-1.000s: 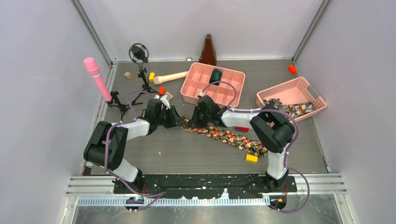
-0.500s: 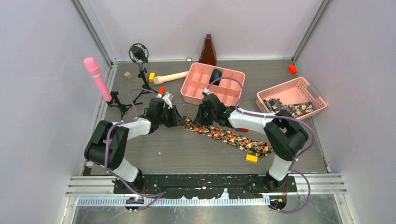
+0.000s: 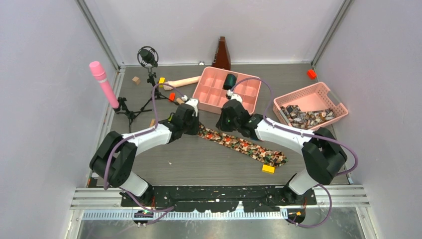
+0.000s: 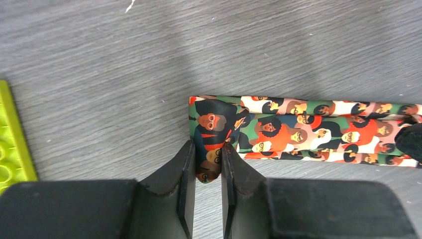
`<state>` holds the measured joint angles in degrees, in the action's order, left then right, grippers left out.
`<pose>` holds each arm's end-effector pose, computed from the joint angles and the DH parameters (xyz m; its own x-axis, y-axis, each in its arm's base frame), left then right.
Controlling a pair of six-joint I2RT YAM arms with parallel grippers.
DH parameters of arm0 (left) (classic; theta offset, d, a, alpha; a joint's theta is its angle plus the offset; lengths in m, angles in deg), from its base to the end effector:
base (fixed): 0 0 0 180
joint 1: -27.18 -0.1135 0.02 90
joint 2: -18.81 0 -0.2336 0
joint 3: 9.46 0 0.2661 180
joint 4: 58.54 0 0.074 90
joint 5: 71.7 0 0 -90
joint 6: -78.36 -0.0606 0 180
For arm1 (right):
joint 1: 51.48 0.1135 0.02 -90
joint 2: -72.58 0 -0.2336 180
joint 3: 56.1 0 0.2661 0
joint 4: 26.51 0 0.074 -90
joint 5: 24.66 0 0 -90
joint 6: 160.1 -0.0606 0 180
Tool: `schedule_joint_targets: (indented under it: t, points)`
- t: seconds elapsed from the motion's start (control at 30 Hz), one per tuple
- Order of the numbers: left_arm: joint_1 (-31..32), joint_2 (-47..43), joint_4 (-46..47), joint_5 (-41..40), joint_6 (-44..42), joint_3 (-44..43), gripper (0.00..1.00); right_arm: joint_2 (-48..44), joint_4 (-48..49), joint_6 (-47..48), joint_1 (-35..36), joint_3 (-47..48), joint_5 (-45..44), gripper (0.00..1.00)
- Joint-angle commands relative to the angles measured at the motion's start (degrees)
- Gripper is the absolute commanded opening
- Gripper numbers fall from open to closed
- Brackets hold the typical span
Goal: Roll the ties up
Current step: Roll the tie at the center of the board.
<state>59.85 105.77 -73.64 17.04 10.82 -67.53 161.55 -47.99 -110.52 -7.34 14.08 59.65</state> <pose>0.2848 -0.1810 0.1247 -0.7414 0.0217 -0.6707 0.2631 0.9289 -0.2607 0.2698 0.2535 0.1745 -0.7673 0.1545 -0.6224 -0.1855 0.8756 0.4459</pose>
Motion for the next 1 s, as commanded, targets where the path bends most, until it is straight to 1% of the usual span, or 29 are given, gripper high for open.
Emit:
schedule_joint_targets:
  t: [0.0, 0.3, 0.43, 0.77, 0.97]
  points:
    - [3.84, -0.98, -4.85, -14.01, -5.68, -3.61, 0.00, -4.19, -0.89, 0.53, -0.26, -1.43, -5.26, 0.05]
    - [8.71, 1.16, -6.50, -23.94, -8.66, -5.75, 0.00, -9.14, -3.34, -1.31, -0.51, -4.20, -13.71, 0.05]
    - [11.23, 3.12, -7.54, -29.22, -10.16, -7.55, 0.00, -11.59, -3.87, -1.73, -1.01, -5.56, -15.86, 0.05]
    - [17.90, 10.53, -9.35, -40.63, -13.74, -11.43, 0.00, -13.35, -4.46, -2.35, -1.91, -6.49, -16.88, 0.05]
    - [19.45, 12.68, -9.64, -41.73, -14.28, -11.66, 0.01, -14.07, -4.67, -2.52, -2.26, -6.80, -17.27, 0.06]
